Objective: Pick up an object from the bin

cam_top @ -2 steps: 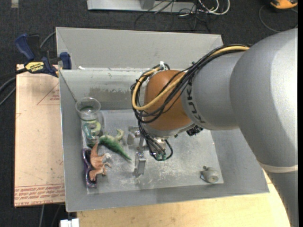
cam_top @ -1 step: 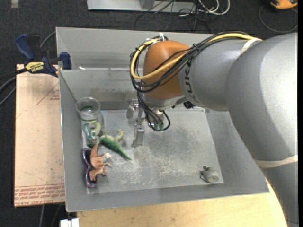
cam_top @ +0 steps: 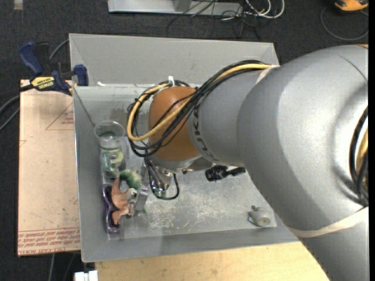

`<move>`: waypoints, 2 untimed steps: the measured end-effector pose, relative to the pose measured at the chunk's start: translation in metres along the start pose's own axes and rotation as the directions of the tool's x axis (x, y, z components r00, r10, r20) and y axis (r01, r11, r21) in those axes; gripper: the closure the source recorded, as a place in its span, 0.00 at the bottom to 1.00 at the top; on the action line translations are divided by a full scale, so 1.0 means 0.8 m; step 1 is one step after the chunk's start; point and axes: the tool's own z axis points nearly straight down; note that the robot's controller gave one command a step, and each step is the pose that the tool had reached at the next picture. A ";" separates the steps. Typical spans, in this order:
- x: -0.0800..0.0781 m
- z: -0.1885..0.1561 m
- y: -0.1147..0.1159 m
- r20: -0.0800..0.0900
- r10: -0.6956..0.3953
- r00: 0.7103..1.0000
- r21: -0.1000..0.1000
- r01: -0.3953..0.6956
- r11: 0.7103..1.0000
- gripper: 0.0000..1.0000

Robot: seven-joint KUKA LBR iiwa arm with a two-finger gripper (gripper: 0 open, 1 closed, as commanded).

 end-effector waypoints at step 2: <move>-0.013 0.003 0.067 0.003 -0.536 0.844 -0.001 0.536 0.844 1.00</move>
Offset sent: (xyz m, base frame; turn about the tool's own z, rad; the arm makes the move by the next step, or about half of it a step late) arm 0.0248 0.0483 -0.0031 -0.5668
